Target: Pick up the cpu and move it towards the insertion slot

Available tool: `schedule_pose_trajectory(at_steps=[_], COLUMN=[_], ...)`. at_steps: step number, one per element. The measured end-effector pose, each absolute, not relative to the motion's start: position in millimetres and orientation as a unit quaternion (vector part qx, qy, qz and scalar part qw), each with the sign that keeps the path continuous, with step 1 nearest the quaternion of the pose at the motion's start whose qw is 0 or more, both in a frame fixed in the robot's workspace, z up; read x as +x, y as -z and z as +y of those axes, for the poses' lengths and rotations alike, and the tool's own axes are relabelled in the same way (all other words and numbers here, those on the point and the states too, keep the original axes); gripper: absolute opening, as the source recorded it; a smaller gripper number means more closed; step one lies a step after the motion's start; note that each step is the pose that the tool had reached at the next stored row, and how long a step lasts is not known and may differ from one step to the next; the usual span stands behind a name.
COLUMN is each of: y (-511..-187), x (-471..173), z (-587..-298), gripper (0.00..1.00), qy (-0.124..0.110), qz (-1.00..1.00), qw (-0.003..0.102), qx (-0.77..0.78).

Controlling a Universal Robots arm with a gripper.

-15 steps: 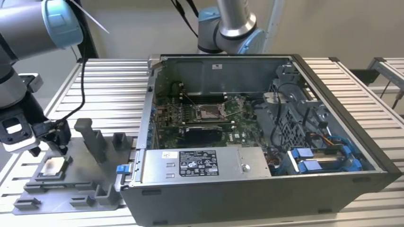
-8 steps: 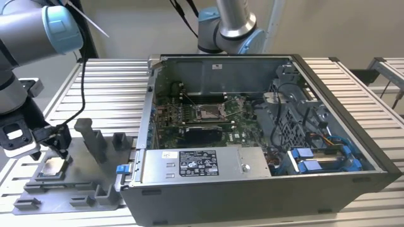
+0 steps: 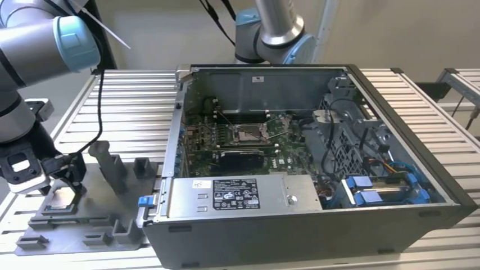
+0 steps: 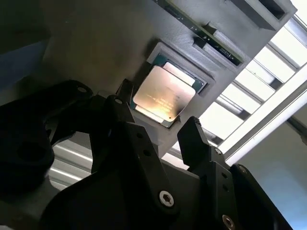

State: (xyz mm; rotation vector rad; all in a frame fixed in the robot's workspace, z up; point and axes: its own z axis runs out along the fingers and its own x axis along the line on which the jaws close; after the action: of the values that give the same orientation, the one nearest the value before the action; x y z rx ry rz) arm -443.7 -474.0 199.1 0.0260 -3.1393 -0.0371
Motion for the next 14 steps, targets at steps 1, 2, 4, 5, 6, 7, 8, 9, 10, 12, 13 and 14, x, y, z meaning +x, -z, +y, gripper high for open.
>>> schedule_pose_trajectory(at_steps=[1,2,4,5,6,7,8,9,10,12,13,14], y=[-198.1,-197.3,-196.2,-195.4,-194.8,-194.2,-193.5,-192.9,-192.3,-191.0,-190.4,-189.8], x=[-443.7,-443.8,-444.2,-444.2,-444.3,-444.3,-444.5,-444.6,-444.6,-444.7,-444.8,-444.8], z=[-474.7,-475.5,-477.3,-478.2,-479.3,-480.5,-481.6,-482.6,-483.5,-484.9,-485.4,-485.6], gripper=[1.0,1.0,1.0,1.0,1.0,1.0,1.0,1.0,1.0,1.0,1.0,1.0], qy=[0.012,0.012,0.012,0.012,0.012,0.012,0.012,0.012,0.012,0.012,0.012,0.012], qz=[-1.0,-1.0,-1.0,-1.0,-1.0,-1.0,-1.0,-1.0,-1.0,-1.0,-1.0,-1.0], qw=[0.001,0.001,0.001,0.001,0.001,0.001,0.001,0.001,0.001,0.001,0.001,0.001], qx=[0.008,0.008,0.008,0.008,0.008,0.008,0.008,0.008,0.008,0.008,0.008,0.008])
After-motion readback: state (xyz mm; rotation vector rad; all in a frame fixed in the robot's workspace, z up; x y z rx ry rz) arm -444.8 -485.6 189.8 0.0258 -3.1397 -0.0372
